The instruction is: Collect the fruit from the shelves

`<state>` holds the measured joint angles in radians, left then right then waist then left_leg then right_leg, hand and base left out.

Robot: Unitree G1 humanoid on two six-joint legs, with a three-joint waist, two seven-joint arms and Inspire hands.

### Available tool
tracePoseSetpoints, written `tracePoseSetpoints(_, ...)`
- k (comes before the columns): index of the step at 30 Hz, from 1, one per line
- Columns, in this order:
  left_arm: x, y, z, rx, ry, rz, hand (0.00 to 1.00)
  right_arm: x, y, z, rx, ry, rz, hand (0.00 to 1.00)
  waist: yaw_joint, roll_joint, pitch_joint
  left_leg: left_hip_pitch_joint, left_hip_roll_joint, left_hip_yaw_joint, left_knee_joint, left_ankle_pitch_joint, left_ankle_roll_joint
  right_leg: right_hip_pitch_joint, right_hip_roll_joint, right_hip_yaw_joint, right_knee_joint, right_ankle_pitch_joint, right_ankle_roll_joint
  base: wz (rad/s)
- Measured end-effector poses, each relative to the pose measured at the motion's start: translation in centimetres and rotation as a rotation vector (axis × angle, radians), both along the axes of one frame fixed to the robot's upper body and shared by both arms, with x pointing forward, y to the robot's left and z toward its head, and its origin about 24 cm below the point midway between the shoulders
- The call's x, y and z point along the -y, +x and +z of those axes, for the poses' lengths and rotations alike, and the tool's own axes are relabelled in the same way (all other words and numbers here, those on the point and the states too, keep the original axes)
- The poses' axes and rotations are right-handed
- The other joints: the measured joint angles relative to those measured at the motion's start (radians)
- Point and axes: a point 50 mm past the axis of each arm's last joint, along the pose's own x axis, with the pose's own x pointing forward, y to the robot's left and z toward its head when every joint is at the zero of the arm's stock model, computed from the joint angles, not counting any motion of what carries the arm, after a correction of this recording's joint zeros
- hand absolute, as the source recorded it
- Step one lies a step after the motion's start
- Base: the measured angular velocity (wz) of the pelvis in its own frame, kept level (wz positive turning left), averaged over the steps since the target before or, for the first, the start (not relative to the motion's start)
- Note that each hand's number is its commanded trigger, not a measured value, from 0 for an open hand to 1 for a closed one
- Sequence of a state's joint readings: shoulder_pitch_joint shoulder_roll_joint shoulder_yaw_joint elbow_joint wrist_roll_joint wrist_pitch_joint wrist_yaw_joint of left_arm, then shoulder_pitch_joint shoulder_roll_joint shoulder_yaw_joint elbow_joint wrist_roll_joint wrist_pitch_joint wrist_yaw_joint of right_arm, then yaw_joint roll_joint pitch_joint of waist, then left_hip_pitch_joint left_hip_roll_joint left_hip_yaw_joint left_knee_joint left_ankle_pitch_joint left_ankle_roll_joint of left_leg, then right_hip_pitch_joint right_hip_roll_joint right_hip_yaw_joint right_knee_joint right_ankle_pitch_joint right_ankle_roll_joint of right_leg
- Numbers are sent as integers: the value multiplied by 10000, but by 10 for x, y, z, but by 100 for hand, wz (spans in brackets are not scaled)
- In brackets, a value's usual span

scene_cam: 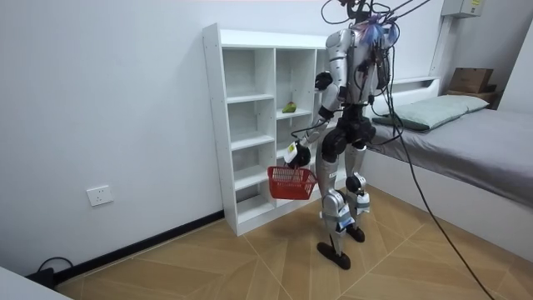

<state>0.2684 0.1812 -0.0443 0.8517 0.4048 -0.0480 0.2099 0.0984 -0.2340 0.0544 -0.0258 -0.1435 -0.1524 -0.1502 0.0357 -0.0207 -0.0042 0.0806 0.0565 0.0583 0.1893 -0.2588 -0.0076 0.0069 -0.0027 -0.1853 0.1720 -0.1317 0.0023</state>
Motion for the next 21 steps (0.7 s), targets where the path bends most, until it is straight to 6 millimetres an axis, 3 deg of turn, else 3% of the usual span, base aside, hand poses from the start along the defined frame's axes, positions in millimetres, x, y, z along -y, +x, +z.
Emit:
tracePoseSetpoints(3, -1, -5, -4, -316, 46, 51, 100, -3, -3, 2, 90, 152, 105, 100, 10, 63, 22, -12, 11, 143, -5, 1, -2, -81, 25, 146, 1, 6, -9, -14)
tracePoseSetpoints(11, -2, -19, -9, -916, 202, 39, 100, -13, -16, 13, 528, 298, 400, 100, -4, 255, -11, -161, 13, 431, -3, 3, 0, -538, 48, 453, 245, 8, -11, -13)
tracePoseSetpoints(21, 5, -10, -10, -973, -283, -524, 100, -33, -34, -3, -619, 961, 2003, 100, -299, 70, -70, -197, 4, 514, -41, 2, 1, -621, 60, 603, 332, 14, -22, -3)
